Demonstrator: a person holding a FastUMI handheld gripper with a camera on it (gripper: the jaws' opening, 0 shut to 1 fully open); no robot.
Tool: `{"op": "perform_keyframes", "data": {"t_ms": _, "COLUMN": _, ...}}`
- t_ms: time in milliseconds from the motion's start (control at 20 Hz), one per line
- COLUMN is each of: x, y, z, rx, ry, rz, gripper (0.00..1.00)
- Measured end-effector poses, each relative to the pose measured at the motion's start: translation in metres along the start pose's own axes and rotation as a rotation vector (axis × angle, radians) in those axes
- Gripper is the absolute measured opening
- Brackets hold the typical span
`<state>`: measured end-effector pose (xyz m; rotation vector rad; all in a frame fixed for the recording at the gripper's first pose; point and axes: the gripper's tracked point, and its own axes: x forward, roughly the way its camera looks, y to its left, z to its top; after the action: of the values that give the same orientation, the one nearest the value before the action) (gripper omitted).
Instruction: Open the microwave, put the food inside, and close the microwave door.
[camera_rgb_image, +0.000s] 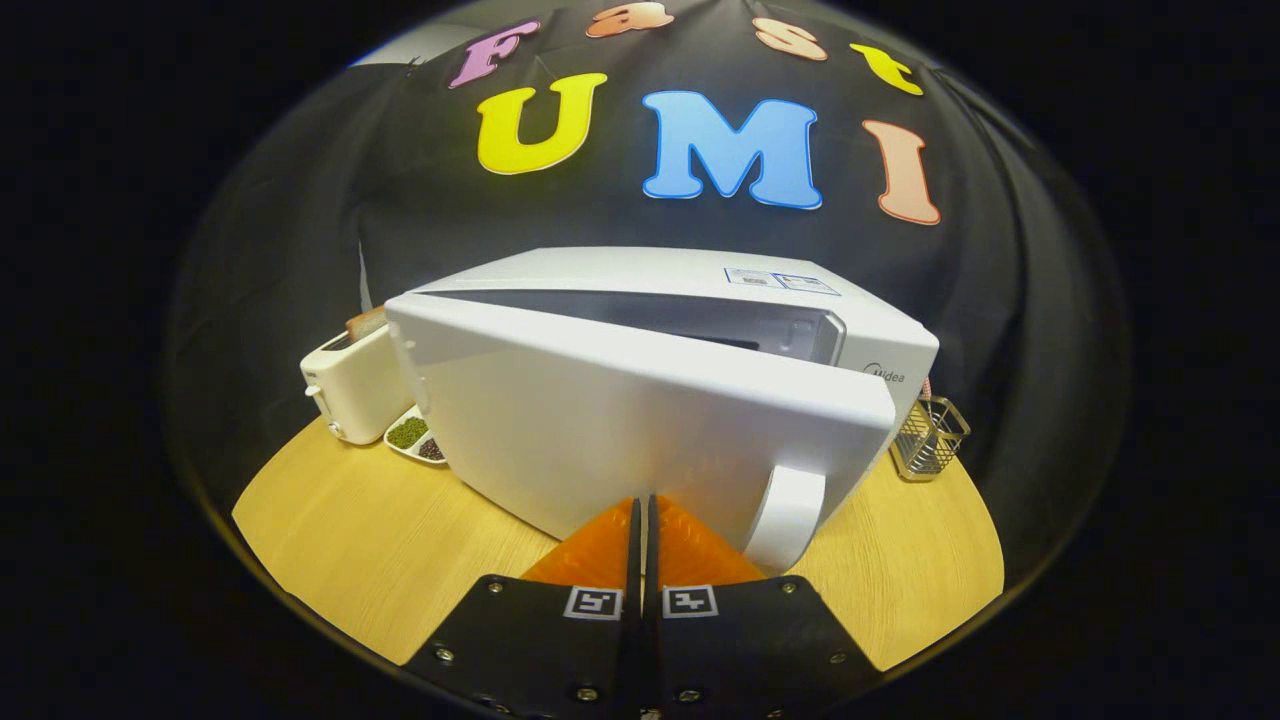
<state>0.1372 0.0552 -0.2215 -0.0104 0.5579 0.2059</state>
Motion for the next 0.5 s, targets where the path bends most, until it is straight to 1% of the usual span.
{"op": "perform_keyframes", "data": {"t_ms": 500, "x": 0.039, "y": -0.019, "z": 0.019, "rx": 0.044, "ry": -0.008, "rz": -0.055, "gripper": 0.01}}
